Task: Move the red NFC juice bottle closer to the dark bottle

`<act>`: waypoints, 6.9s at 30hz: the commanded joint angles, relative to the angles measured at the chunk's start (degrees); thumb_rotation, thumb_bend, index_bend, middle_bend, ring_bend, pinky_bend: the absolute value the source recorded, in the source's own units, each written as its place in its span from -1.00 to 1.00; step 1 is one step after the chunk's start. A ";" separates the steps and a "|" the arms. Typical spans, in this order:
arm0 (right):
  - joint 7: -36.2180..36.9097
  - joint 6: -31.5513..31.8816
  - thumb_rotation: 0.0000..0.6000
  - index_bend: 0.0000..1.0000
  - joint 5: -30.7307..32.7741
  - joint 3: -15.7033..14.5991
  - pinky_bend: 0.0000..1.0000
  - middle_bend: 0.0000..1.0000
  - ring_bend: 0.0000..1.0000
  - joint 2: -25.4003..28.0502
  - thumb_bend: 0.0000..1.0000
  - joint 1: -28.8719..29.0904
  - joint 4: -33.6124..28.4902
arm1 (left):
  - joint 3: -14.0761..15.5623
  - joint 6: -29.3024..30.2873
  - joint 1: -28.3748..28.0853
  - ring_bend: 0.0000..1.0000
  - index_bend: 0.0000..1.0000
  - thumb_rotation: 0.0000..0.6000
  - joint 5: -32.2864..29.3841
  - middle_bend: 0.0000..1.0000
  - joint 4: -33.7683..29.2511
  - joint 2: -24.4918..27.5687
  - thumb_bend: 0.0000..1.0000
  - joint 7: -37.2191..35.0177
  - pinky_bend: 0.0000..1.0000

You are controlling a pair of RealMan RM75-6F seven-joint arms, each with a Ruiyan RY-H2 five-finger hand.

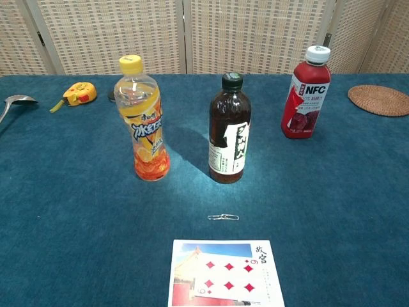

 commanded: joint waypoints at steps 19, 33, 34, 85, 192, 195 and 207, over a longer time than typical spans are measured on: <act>-2.54 -2.21 1.00 -0.43 4.22 4.36 -0.22 -0.47 -0.50 -3.18 -0.27 3.17 -0.40 | 0.82 -1.17 0.22 -0.20 -0.36 1.00 -0.13 -0.23 -1.61 1.29 -0.67 -0.80 0.20; 0.92 -10.56 1.00 -0.47 14.01 13.79 -0.47 -0.54 -0.56 -9.60 -0.49 12.57 1.87 | 0.17 -0.77 0.15 -0.20 -0.34 1.00 -0.32 -0.23 -2.59 2.25 -0.67 -2.08 0.20; 1.86 -11.54 1.00 -0.47 14.97 14.42 -0.47 -0.54 -0.56 -10.24 -0.49 13.37 2.54 | 0.18 -0.83 0.16 -0.20 -0.34 1.00 -0.40 -0.23 -2.62 2.30 -0.67 -2.06 0.20; 35.91 -41.46 1.00 -0.57 16.80 13.01 -0.49 -0.64 -0.73 -25.43 -0.98 35.67 39.39 | -1.03 -5.40 -0.45 -0.19 -0.34 1.00 -5.82 -0.23 0.95 1.33 -0.67 -3.46 0.20; 14.83 -20.47 1.00 -0.89 10.42 0.99 -0.41 -0.67 -0.65 -6.08 -1.00 23.23 5.11 | 0.07 -5.13 -0.28 -0.19 -0.34 1.00 -4.11 -0.22 -1.78 2.11 -0.67 -1.50 0.20; 7.19 -18.07 1.00 -0.89 12.13 0.82 -0.41 -0.67 -0.65 -2.92 -1.00 20.73 0.51 | 0.21 -5.08 -0.30 -0.19 -0.34 1.00 -3.83 -0.22 -1.93 1.98 -0.67 -1.21 0.20; -11.77 -3.61 1.00 -0.85 11.62 -2.00 -0.41 -0.64 -0.65 4.37 -1.00 8.87 -10.03 | 0.15 -3.89 -0.25 -0.25 -0.33 1.00 -2.95 -0.22 -1.39 0.80 -0.67 -0.21 0.20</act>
